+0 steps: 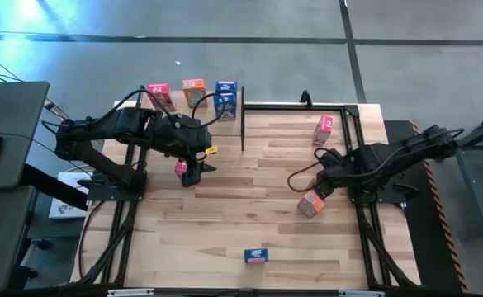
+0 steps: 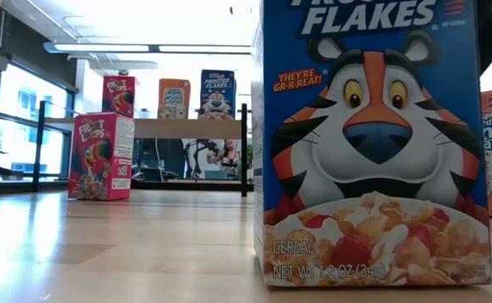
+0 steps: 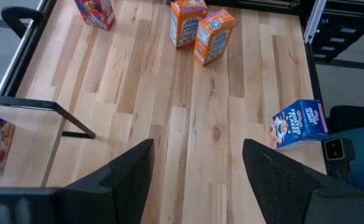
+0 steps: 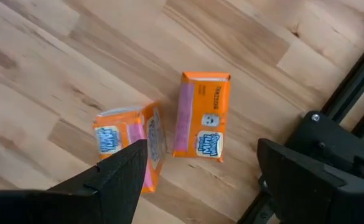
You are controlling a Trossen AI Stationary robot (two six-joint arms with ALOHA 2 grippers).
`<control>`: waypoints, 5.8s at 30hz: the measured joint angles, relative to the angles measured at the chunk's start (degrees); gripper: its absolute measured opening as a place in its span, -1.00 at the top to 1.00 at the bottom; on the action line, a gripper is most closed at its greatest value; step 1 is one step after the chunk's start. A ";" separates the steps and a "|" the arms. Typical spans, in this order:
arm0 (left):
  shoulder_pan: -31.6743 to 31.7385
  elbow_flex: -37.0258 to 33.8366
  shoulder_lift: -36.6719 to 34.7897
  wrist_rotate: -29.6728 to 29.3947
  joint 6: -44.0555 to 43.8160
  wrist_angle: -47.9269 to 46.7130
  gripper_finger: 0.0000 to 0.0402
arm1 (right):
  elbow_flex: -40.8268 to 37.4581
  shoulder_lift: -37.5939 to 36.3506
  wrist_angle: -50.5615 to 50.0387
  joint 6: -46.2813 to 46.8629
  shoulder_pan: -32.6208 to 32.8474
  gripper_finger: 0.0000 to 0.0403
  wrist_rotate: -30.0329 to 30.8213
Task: Stack cereal on shelf
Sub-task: Put the top orange cereal box on the the shelf aligned with the other orange cereal box
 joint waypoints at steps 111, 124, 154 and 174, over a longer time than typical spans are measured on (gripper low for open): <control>2.45 0.00 0.98 -8.42 11.91 1.33 -0.45 | 23.48 14.88 1.66 -23.19 -5.89 0.25 5.86; 2.45 -0.07 1.63 -2.24 12.00 1.50 -0.45 | 42.22 28.24 -2.25 -41.09 -7.89 0.25 6.07; 2.45 -0.04 5.84 -2.23 15.04 12.58 -0.45 | 53.44 34.71 11.56 -60.93 -7.87 0.25 12.06; 2.45 -0.02 5.84 -2.23 16.50 13.38 -0.36 | 53.44 34.68 18.18 -62.65 -7.87 0.25 13.42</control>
